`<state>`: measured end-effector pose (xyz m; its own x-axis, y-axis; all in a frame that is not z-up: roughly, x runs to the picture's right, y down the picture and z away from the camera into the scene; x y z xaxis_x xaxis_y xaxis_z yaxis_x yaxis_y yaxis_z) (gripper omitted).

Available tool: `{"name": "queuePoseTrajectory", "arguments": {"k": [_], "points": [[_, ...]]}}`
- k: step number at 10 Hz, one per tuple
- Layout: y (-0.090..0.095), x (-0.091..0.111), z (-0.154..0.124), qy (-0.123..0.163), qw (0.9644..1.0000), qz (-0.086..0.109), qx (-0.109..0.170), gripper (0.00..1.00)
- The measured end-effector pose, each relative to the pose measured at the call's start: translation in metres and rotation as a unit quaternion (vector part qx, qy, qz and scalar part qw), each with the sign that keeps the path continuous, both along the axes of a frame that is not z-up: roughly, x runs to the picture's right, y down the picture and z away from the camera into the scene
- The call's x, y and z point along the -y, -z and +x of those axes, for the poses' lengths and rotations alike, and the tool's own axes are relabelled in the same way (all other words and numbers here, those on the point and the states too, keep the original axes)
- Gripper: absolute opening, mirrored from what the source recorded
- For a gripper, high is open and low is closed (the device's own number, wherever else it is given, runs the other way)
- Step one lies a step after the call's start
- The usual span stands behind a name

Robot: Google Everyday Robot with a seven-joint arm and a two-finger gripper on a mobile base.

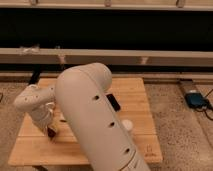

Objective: Place the pepper in the ceramic bowl

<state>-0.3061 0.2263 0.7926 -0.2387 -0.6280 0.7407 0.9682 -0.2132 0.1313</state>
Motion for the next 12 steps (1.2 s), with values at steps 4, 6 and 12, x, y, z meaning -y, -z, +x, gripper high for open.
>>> {"name": "queuePoseTrajectory", "arguments": {"k": [4, 6, 12], "points": [[0.024, 0.078, 0.022, -0.086, 0.995, 0.05, 0.004, 0.06], [0.014, 0.119, 0.042, -0.128, 0.989, 0.072, -0.019, 0.06], [-0.057, 0.2, 0.132, -0.252, 0.9538, 0.092, -0.135, 0.26]]}}
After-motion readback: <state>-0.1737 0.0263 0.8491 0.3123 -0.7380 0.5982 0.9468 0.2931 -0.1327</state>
